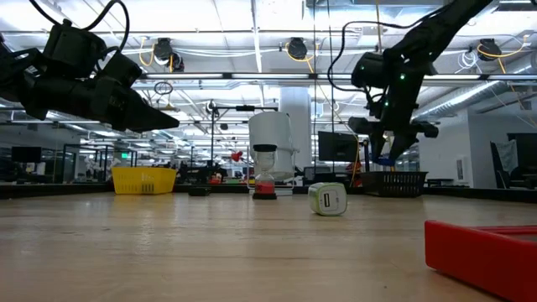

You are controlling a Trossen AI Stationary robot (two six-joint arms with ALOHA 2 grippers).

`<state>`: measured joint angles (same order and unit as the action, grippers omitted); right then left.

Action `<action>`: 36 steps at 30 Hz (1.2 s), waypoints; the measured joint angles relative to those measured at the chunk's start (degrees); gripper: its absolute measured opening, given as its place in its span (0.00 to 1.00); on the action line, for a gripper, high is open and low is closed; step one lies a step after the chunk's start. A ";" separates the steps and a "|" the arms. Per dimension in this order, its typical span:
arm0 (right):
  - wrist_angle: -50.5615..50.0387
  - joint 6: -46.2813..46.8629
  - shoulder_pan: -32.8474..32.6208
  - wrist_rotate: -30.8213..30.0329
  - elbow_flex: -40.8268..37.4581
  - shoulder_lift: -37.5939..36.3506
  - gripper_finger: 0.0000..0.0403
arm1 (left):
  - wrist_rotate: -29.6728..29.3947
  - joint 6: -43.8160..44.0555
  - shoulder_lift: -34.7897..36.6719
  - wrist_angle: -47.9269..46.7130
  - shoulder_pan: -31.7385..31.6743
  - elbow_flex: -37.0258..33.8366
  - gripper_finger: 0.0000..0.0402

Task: Pick & Place Office items
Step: Put the blue timer into the black bin

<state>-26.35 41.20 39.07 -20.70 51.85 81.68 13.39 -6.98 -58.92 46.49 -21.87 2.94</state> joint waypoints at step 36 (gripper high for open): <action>5.29 0.12 2.05 1.28 -3.75 4.28 0.49 | 0.00 0.15 0.00 0.03 0.00 0.00 0.16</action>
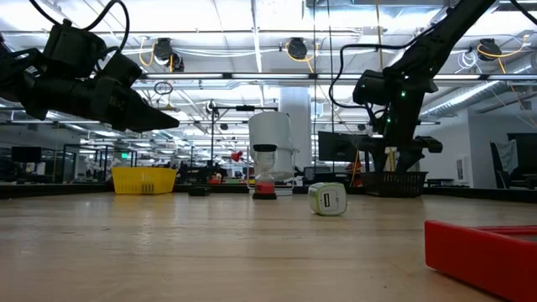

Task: Pick & Place Office items
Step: Put the blue timer into the black bin, then put the red hourglass into the green bin

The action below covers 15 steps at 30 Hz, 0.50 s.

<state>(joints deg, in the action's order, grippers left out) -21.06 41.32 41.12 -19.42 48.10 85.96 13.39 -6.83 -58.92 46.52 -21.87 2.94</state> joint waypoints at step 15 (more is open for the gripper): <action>-1.51 -7.15 -7.31 -0.53 0.00 -12.94 0.41 | 0.03 4.92 0.00 1.45 0.02 0.00 0.16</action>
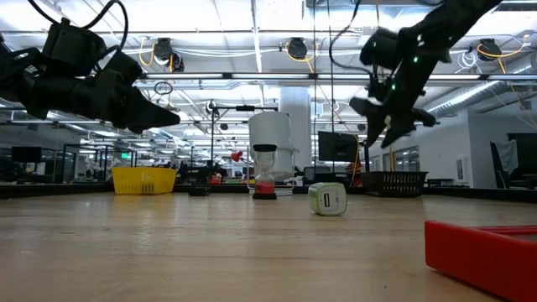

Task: Pick & Place Office items
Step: Put the red hourglass into the green bin

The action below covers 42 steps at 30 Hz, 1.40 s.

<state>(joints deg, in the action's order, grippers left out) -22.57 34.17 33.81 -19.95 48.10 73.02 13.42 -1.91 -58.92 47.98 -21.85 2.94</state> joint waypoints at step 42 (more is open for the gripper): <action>22.08 -13.54 -25.66 0.72 9.83 13.58 0.33 | -10.53 -0.83 -20.92 19.99 9.95 0.02 0.02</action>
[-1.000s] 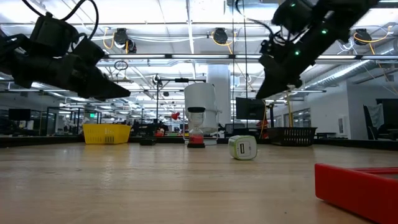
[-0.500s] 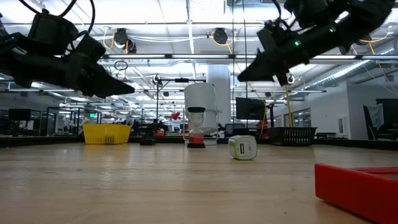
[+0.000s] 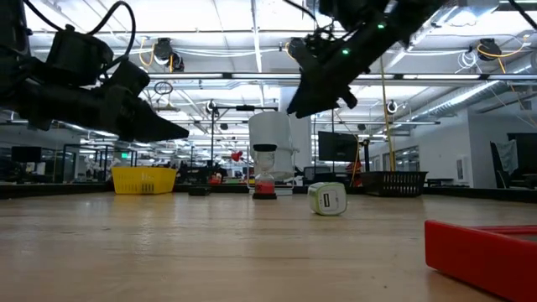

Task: Pick & Place Office items
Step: Put the red hourglass into the green bin

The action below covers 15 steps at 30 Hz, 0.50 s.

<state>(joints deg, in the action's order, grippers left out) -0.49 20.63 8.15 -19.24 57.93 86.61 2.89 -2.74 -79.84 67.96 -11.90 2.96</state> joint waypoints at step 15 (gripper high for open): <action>-9.21 1.91 1.80 3.03 14.16 11.22 0.76 | 0.01 -0.33 -0.48 -0.15 0.04 0.00 0.03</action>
<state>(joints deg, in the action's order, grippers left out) -9.70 22.54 9.95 -16.21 72.08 97.83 2.89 -3.07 -80.31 67.81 -11.86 2.96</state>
